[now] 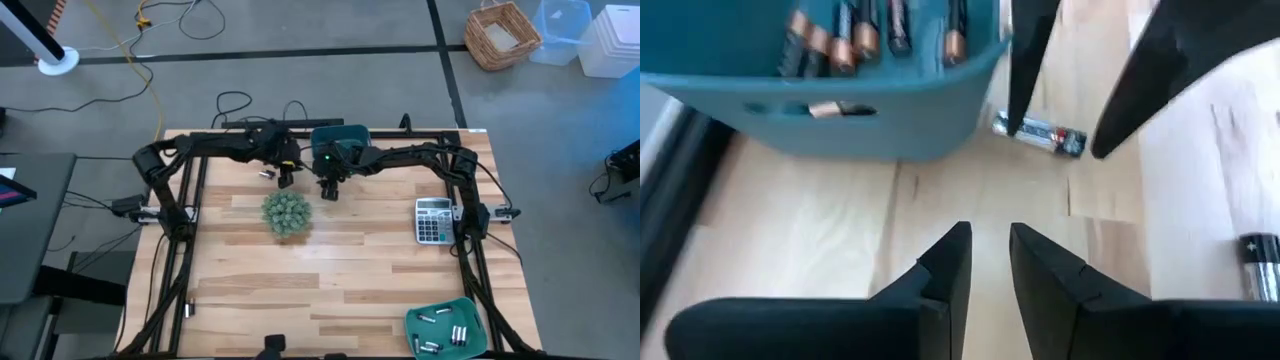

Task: Sort batteries
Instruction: Put the silver battery into the green bin

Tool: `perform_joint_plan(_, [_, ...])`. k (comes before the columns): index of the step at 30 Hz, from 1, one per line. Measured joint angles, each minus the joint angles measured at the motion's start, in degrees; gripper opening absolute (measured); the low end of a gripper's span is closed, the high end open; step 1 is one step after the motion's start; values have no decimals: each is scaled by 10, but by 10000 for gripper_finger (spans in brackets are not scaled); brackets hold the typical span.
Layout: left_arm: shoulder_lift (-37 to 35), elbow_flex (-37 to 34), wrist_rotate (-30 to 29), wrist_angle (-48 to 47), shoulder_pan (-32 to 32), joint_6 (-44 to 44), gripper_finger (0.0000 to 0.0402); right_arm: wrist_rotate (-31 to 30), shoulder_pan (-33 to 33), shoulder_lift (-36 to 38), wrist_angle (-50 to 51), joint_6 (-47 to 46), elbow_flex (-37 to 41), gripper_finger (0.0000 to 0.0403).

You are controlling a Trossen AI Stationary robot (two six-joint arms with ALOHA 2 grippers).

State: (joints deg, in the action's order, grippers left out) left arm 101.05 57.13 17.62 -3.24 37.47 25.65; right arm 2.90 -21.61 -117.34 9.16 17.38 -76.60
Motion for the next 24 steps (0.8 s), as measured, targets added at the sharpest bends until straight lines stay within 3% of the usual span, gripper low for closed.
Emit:
perform_joint_plan(5, [-15, -15, -4, 1, 7, 0, 67, 1, 7, -1, 13, 35, 0, 219])
perform_joint_plan(12, [-41, -20, 1, -25, 12, 10, 67, 4, 19, -1, 138, 198, -53, 227])
perform_joint_plan(17, [-63, -19, 1, -36, 19, -2, 67, 3, 20, -1, 216, 237, -110, 227])
perform_joint_plan(24, [-86, -19, 1, -39, 27, -20, 67, 0, 20, -2, 229, 332, -116, 227])
